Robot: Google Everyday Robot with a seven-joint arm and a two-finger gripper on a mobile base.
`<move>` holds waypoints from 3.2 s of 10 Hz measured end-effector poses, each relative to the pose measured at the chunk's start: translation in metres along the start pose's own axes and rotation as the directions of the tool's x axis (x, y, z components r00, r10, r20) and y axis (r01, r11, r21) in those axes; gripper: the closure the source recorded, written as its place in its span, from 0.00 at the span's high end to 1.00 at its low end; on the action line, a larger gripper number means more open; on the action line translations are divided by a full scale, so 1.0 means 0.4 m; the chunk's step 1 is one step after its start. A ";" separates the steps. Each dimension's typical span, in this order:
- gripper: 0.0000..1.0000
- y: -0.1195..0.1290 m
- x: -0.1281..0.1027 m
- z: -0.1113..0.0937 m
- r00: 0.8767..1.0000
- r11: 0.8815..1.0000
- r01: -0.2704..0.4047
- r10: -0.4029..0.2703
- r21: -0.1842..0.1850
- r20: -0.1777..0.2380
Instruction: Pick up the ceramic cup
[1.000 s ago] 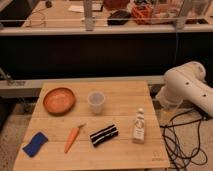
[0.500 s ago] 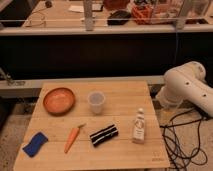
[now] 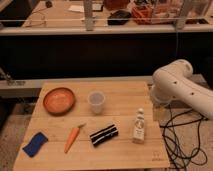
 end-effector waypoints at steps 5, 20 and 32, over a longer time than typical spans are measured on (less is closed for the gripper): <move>0.80 -0.050 -0.136 0.024 0.981 0.979 0.196 -0.195 0.051 -0.020; 0.80 -0.179 -0.569 0.275 0.645 0.652 0.753 -0.758 0.083 0.097; 0.80 -0.228 -0.622 0.332 0.616 0.623 0.781 -0.781 0.051 0.104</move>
